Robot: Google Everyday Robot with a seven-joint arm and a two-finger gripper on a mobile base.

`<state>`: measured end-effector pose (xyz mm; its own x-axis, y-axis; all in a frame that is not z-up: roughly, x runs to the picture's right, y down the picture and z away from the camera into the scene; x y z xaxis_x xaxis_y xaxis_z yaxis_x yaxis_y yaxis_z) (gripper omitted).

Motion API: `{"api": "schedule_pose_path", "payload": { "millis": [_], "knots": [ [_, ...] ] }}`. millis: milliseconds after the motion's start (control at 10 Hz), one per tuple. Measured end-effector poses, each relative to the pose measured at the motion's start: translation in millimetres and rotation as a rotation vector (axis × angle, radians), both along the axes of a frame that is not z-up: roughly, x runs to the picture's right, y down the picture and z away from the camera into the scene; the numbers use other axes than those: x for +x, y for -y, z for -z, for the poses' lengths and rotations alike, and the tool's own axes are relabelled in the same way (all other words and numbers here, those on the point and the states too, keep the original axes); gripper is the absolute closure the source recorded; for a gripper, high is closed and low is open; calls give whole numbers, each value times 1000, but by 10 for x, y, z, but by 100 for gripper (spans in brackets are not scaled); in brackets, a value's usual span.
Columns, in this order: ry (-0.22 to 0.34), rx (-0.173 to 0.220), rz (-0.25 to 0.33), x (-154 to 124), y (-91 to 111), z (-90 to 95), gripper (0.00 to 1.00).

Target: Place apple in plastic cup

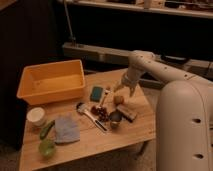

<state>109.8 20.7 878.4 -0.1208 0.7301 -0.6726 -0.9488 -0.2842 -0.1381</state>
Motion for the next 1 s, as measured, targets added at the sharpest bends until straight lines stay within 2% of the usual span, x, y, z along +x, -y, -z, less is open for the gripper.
{"api": "schedule_pose_path", "payload": {
  "millis": [200,600,800,1000],
  "knots": [
    [16,-11,17,-65,-86,-40,35],
    [17,50,98,-169,-117,-107,35],
    [4,59,136,-196,-191,-205,35],
    [-2,62,137,-176,-231,-295,35]
  ]
}}
